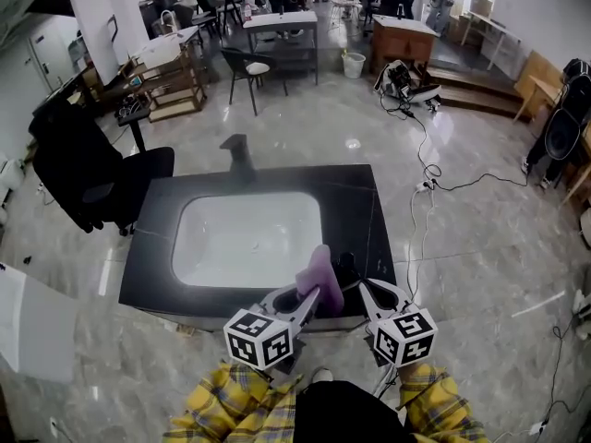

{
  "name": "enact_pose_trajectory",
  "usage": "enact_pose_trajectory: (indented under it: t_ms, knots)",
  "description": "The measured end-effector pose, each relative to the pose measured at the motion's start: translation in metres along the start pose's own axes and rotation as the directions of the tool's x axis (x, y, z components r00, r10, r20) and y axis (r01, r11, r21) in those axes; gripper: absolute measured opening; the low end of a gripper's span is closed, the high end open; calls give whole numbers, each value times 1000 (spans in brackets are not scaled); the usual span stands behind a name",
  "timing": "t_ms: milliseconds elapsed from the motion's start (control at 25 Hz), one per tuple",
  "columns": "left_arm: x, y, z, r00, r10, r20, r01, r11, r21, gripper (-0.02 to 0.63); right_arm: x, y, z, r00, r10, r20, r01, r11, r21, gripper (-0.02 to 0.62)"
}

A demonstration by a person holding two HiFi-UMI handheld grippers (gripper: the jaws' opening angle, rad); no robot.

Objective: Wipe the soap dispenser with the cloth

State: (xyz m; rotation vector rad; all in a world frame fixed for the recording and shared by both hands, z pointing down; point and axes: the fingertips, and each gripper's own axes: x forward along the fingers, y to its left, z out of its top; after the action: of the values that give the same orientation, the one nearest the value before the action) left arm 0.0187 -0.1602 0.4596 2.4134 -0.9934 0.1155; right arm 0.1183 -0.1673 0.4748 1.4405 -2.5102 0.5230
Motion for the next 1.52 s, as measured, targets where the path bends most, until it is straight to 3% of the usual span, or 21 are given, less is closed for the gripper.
enact_pose_trajectory:
  t_ms: [400,760,1160,1520]
  knots:
    - [16,-3,10,1000,-31,1,31,999,27,64,22,-14,-6,999,13,-35,-13,1000,3,6]
    - [29,-1,-1,997,-55,-47,57,997,45,64,26,-17,-9,999,15,-34,-15,1000,8,8]
    - [37,15,-27,994,-6,-109,12,998,54,64,20,-17,-20,999,5,-46,-3,1000,30,8]
    - [38,23,-37,993,11,-116,-7,999,33,64,19,-16,-25,998,2,-60,1,999,45,6]
